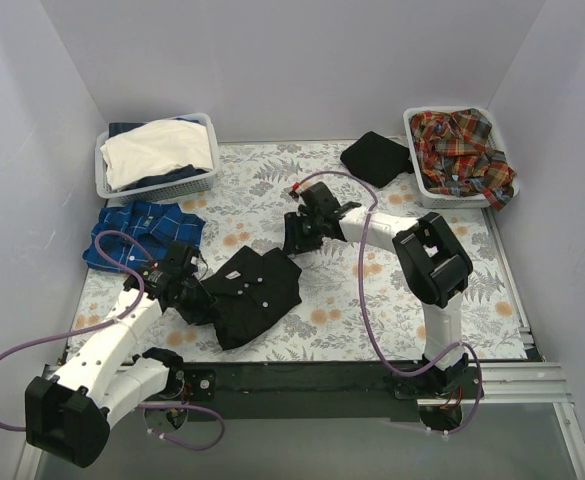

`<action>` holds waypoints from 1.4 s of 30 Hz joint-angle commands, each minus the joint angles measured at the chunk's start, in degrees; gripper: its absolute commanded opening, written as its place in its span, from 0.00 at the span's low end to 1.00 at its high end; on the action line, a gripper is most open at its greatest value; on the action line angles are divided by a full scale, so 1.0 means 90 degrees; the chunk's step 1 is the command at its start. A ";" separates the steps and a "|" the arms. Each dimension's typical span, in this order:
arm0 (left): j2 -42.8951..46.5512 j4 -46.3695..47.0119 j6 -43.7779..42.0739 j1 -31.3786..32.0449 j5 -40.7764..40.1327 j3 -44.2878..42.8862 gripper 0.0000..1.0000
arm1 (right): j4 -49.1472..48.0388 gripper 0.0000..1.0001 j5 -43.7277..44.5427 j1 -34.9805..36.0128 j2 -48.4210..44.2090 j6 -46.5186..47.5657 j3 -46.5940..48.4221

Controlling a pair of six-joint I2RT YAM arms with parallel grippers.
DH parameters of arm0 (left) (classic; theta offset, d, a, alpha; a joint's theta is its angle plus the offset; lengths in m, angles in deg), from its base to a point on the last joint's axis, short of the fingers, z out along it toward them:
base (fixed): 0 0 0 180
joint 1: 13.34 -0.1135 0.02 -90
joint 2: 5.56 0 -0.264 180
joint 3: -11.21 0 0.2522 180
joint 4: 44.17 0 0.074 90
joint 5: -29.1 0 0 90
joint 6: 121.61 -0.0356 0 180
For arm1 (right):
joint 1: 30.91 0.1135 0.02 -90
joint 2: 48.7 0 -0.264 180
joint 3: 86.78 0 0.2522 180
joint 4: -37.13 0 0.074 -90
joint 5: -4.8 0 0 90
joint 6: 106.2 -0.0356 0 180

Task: Fold and stack the long sleeve shirts
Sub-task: Neatly place the folded shirt to the corner

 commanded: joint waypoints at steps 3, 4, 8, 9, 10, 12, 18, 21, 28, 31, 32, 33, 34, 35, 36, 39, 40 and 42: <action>-0.0145 0.0019 -0.0040 -0.0019 -0.0251 -0.0244 0.00 | -0.0826 0.75 -0.2502 -0.0659 -0.0447 0.0154 -0.0907; -0.0164 0.0029 -0.0040 -0.0019 -0.0251 -0.0224 0.00 | -0.0846 0.76 -0.2660 -0.0669 -0.0427 0.0193 -0.0946; -0.0369 0.0127 -0.0341 -0.0019 -0.0358 -0.0428 0.00 | -0.0876 0.75 -0.2750 -0.0698 -0.0349 0.0214 -0.1063; -0.0417 0.0214 -0.0507 -0.0019 -0.0387 -0.0536 0.00 | -0.0924 0.75 -0.2586 -0.0718 -0.0387 0.0184 -0.1121; -0.0486 0.0331 -0.0770 -0.0019 -0.0368 -0.0672 0.00 | -0.0983 0.74 -0.2497 -0.0747 -0.0494 0.0058 -0.1190; -0.0739 0.0584 -0.1616 -0.0019 -0.0271 -0.1218 0.00 | -0.1129 0.72 -0.2302 -0.0834 -0.0612 -0.0108 -0.1414; -0.1802 0.0761 -0.3300 -0.0019 -0.0648 -0.2828 0.00 | -0.1188 0.68 -0.2047 -0.0981 -0.1003 -0.0343 -0.1688; -0.2329 0.0771 -0.3730 -0.0038 -0.1207 -0.3396 0.00 | -0.1178 0.67 -0.2086 -0.1030 -0.1159 -0.0382 -0.1747; -0.3025 0.1044 -0.4229 -0.0965 -0.1024 -0.3720 0.00 | -0.1091 0.66 -0.2164 -0.1079 -0.1656 -0.0421 -0.1893; -0.3161 0.1240 -0.4308 -0.1492 -0.0906 -0.3788 0.00 | -0.1032 0.66 -0.2183 -0.1079 -0.1823 -0.0412 -0.2010; -0.3181 0.1298 -0.4298 -0.1716 -0.0847 -0.3789 0.00 | -0.1022 0.66 -0.2184 -0.1089 -0.1862 -0.0412 -0.2040; -0.3220 0.1444 -0.4298 -0.1854 -0.0808 -0.3779 0.00 | -0.0993 0.66 -0.2184 -0.1089 -0.1882 -0.0412 -0.2088; -0.3259 0.1494 -0.4288 -0.2000 -0.0788 -0.3789 0.00 | -0.0974 0.66 -0.2184 -0.1089 -0.1940 -0.0421 -0.2108; -0.3347 0.1542 -0.4307 -0.2388 -0.0488 -0.3827 0.00 | -0.0964 0.66 -0.2203 -0.1089 -0.1960 -0.0421 -0.2128; -0.3396 0.1591 -0.4337 -0.2547 -0.0418 -0.3866 0.00 | -0.0935 0.66 -0.2222 -0.1089 -0.1979 -0.0421 -0.2157; -0.3630 0.1475 -0.4347 -0.2918 -0.0504 -0.4110 0.00 | -0.0827 0.66 -0.2232 -0.1089 -0.2048 -0.0402 -0.2177; -0.3679 0.1445 -0.4347 -0.2987 -0.0563 -0.4179 0.00 | -0.0798 0.66 -0.2232 -0.1089 -0.2096 -0.0392 -0.2186; -0.3815 0.1338 -0.4347 -0.3318 -0.0631 -0.4334 0.00 | -0.0749 0.66 -0.2252 -0.1089 -0.2136 -0.0373 -0.2186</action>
